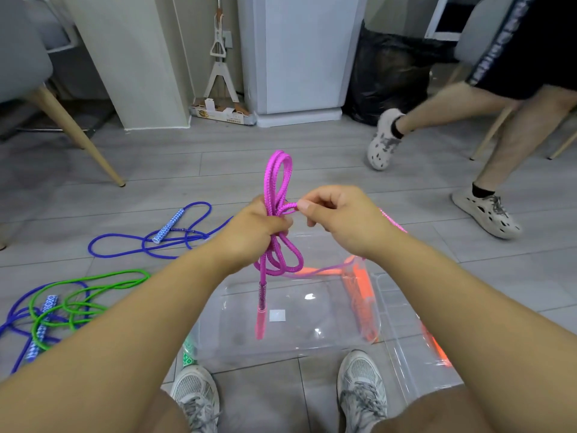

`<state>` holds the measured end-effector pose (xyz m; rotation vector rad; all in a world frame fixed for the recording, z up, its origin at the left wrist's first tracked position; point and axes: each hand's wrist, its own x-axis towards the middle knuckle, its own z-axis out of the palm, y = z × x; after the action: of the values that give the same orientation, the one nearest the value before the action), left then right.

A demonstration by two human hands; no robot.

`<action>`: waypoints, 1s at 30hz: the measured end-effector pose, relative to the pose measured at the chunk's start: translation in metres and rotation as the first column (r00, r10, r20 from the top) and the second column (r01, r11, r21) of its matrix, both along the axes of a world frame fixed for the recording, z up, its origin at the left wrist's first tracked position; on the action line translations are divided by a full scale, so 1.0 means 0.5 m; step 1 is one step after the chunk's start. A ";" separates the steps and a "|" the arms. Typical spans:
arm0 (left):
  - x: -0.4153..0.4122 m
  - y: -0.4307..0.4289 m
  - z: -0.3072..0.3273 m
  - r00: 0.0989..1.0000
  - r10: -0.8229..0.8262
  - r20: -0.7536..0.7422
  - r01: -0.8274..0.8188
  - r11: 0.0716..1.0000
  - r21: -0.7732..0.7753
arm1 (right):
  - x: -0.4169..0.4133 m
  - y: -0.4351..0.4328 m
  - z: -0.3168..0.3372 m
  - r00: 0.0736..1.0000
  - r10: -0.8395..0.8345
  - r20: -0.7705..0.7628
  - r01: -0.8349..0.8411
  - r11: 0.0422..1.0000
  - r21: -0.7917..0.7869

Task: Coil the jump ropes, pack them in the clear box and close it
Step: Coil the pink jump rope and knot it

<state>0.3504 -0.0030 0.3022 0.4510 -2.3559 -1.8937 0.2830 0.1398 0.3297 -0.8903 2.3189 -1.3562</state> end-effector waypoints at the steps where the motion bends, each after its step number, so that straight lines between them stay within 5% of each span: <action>1: 0.001 -0.002 0.000 1.000 0.016 -0.002 -0.016 0.999 0.048 | -0.004 0.007 -0.003 1.000 0.000 -0.022 0.000 1.000 0.013; 6: 0.002 -0.011 0.005 0.994 0.093 -0.058 -0.073 0.957 0.281 | -0.026 0.074 -0.021 0.981 -0.006 -0.192 0.058 0.962 0.266; 12: -0.010 -0.029 0.019 0.970 0.230 -0.079 -0.178 0.893 0.413 | -0.081 0.146 -0.043 0.937 -0.234 -0.260 0.303 0.915 0.268; 16: -0.013 -0.035 0.019 0.967 0.245 -0.073 -0.197 0.897 0.396 | -0.105 0.168 -0.050 0.890 -0.335 -0.308 0.403 0.895 0.192; 21: -0.016 -0.019 0.011 0.980 0.189 -0.053 -0.158 0.919 0.360 | -0.083 0.123 -0.031 0.948 -0.292 -0.129 0.290 0.956 -0.036; 30: -0.023 0.022 0.014 0.979 0.161 -0.123 -0.112 0.937 0.330 | -0.028 0.016 -0.013 0.955 -0.294 -0.047 0.276 0.932 -0.235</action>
<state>0.3388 0.0082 0.3094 0.4658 -1.8772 -2.1669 0.2690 0.1477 0.3230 -0.6987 2.4658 -1.7632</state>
